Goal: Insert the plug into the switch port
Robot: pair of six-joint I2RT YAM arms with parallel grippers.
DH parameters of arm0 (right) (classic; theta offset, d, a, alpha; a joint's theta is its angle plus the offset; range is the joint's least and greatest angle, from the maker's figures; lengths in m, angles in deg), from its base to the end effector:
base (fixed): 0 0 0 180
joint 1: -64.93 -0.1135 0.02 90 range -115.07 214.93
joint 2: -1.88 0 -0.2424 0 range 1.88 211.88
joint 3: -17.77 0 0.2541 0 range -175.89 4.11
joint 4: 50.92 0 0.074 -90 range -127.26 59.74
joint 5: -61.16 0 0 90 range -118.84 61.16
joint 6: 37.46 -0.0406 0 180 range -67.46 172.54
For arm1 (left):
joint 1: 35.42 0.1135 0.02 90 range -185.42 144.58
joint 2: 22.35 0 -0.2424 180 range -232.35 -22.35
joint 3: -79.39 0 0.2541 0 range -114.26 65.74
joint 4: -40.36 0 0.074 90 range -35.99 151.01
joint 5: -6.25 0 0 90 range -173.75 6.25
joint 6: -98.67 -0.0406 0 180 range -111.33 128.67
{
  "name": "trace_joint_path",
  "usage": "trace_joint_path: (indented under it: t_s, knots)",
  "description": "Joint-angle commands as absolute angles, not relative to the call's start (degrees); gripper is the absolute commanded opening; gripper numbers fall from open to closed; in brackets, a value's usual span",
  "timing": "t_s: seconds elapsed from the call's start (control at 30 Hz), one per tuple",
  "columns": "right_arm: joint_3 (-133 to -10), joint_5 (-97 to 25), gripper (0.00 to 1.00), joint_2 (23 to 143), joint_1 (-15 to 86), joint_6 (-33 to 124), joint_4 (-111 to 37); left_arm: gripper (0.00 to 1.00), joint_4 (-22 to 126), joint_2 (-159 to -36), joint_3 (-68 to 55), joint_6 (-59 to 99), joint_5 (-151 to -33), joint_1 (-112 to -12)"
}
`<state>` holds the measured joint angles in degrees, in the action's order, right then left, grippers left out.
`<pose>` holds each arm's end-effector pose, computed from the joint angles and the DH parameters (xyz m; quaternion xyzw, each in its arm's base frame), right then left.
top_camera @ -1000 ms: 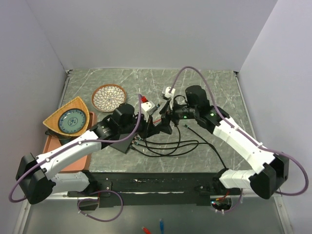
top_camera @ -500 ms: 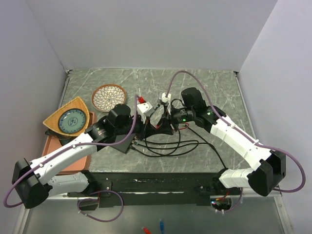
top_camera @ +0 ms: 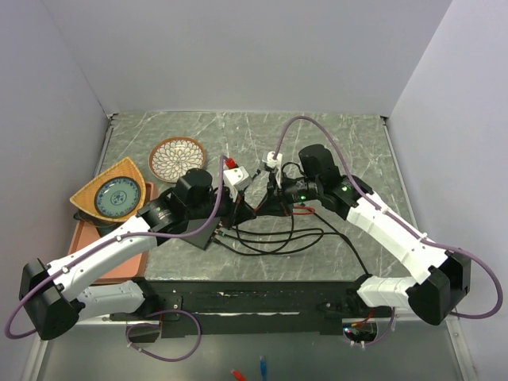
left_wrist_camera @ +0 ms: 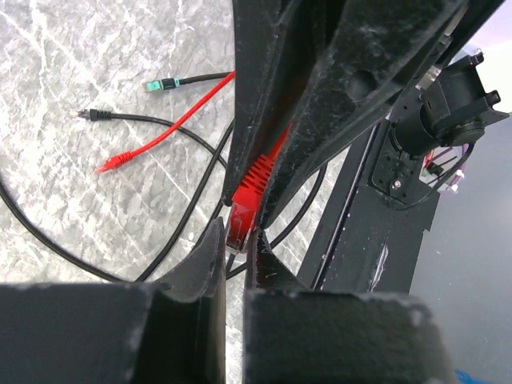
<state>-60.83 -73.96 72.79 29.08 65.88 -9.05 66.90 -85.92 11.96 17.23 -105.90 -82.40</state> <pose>0.2080 0.1858 0.3189 -0.5029 0.6673 0.4169 0.3578 0.1721 -0.2068 0.3046 0.3693 0.7363 -0.3949 0.4068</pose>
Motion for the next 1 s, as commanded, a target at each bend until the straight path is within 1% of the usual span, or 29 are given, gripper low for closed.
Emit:
trace_joint_path:
  t_s: [0.0,0.03,0.07,0.1,0.13,0.17,0.2,0.23,0.27,0.33,0.4,0.43,0.47,0.57,0.6,0.7,0.73,0.83,0.97]
  knots:
    - [-58.4,-68.0,0.00,68.6,29.2,64.8,-15.6,0.16,64.0,-84.1,10.9,19.0,-103.4,-82.6]
    - [-58.0,-67.3,0.00,68.2,29.2,64.8,-15.9,0.22,63.2,-84.0,11.2,19.6,-101.2,-82.6]
    - [-57.5,-67.1,0.00,67.9,29.2,64.9,-16.0,0.31,62.5,-83.8,11.6,20.0,-100.1,-82.6]
    - [-57.2,-66.5,0.00,67.5,29.3,64.8,-16.3,0.52,61.2,-83.0,13.1,20.9,-98.3,-82.5]
    - [-56.8,-65.7,0.00,67.3,29.3,64.8,-16.6,0.65,58.8,-82.6,13.9,22.5,-96.4,-82.3]
    - [-56.0,-64.7,0.00,66.6,29.2,64.8,-17.2,0.74,56.9,-82.0,14.9,23.6,-96.8,-80.7]
    - [-55.6,-63.4,0.00,66.1,29.2,64.1,-17.8,0.79,56.0,-81.4,16.2,24.8,-97.9,-79.5]
    - [-55.0,-62.4,0.00,65.7,29.3,63.9,-18.6,0.79,55.3,-81.2,16.6,27.1,-99.3,-77.9]
    - [-54.1,-60.8,0.00,64.7,29.2,64.0,-19.6,0.80,52.6,-81.0,17.2,28.1,-104.1,-74.7]
    - [-53.5,-58.9,0.00,64.0,29.3,63.5,-20.3,0.82,49.7,-79.6,19.2,32.6,-107.3,-71.9]
    - [-52.9,-57.5,0.00,63.5,29.2,63.5,-21.1,0.82,45.2,-78.9,20.9,35.8,-114.0,-67.2]
    - [-52.6,-57.3,0.00,63.4,29.2,63.7,-21.8,0.82,43.8,-78.9,21.2,39.5,-116.1,-65.8]
    - [-51.7,-57.0,0.00,63.1,29.2,64.0,-22.5,0.83,42.3,-79.2,21.6,41.3,-121.1,-63.3]
    - [-49.9,-58.6,0.00,62.0,29.2,65.2,-26.1,0.83,35.0,-81.1,22.8,48.5,-127.8,-60.0]
    - [-49.5,-59.4,0.00,61.7,29.2,65.5,-27.9,0.82,30.7,-82.2,23.4,50.1,-132.3,-59.5]
    - [-47.9,-61.0,0.00,60.5,29.2,66.6,-30.5,0.81,22.0,-84.0,25.5,57.6,-138.3,-58.6]
    - [-47.7,-62.4,0.00,60.3,29.2,66.8,-32.1,0.81,16.3,-84.5,26.0,61.4,-139.4,-58.5]
    - [-46.7,-65.6,0.00,59.4,29.1,67.0,-35.7,0.78,8.0,-87.5,26.4,67.9,-143.0,-58.6]
    - [-46.5,-69.1,0.00,59.1,28.8,67.0,-39.9,0.75,5.7,-90.5,25.7,70.2,-144.2,-58.6]
